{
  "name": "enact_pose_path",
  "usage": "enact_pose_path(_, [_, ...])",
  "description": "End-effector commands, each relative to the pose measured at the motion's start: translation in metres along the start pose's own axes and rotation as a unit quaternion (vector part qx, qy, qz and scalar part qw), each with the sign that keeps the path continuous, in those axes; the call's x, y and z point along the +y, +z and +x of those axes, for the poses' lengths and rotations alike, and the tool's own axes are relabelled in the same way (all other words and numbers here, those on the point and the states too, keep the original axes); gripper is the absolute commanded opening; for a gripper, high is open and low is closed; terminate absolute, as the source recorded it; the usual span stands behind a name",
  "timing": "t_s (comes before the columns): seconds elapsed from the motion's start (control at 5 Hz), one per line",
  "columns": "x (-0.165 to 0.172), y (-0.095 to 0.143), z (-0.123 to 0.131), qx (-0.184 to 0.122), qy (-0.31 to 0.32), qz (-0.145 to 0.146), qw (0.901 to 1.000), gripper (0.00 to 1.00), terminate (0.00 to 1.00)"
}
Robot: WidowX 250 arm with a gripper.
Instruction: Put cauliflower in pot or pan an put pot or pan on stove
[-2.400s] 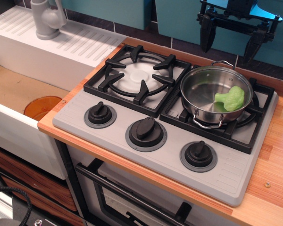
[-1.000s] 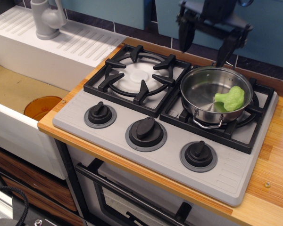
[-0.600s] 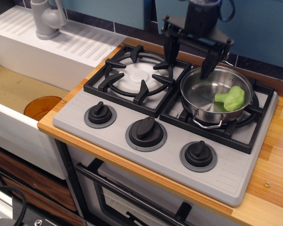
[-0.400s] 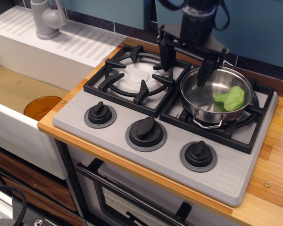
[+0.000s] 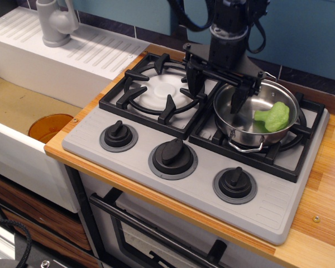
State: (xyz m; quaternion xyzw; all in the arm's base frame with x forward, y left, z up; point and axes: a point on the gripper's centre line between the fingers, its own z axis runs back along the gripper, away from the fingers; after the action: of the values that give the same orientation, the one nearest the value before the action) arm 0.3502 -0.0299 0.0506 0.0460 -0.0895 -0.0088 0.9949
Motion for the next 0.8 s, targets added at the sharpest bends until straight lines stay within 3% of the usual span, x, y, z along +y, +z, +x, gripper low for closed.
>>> enact_pose_path(0.0, [-0.009,0.007,0.012,-0.017,0.002,-0.006,0.9998,0.0,0.0])
enact_pose_path(0.6, [-0.024,0.008,0.016,-0.007,0.012,-0.019,0.9997,0.0,0.0])
